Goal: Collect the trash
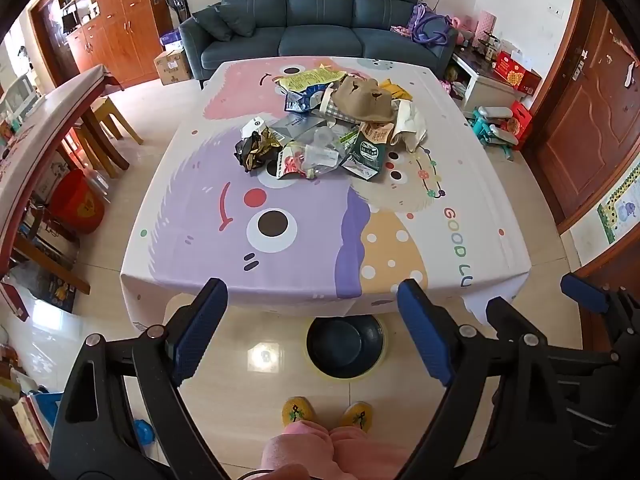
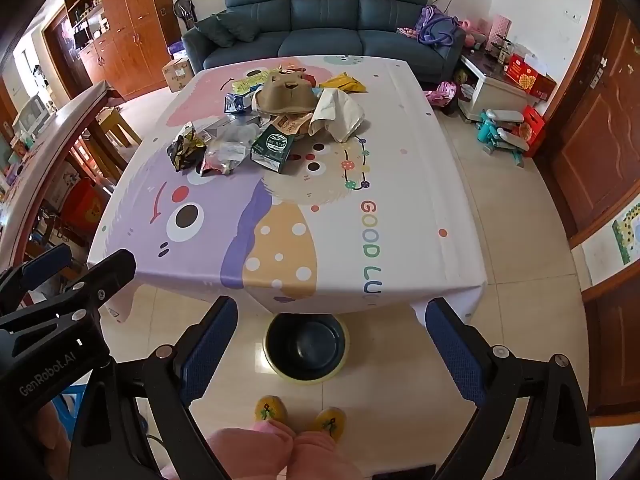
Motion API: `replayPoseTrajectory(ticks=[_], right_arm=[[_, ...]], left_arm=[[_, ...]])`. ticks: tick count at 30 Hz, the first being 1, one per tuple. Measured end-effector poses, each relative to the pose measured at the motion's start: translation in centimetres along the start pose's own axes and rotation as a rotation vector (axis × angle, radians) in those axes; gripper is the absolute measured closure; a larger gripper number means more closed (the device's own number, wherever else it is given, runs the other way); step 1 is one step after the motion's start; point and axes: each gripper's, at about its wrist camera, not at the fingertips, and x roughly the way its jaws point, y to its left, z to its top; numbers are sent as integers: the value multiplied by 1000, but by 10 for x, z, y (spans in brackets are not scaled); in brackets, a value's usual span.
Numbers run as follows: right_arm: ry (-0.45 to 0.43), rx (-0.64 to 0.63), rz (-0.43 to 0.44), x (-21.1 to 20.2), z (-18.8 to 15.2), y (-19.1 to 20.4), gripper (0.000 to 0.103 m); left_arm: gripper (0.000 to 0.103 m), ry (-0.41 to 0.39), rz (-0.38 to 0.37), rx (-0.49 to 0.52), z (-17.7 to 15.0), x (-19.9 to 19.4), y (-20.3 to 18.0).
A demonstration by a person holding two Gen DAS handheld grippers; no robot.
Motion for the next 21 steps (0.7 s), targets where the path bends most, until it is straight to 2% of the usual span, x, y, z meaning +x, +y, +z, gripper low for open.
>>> replayPoseTrajectory(ticks=[21], right_arm=[[-6,17,5,-3,-4,-5,6]], left_arm=[[18,-17,13,-17,0,-2,11]])
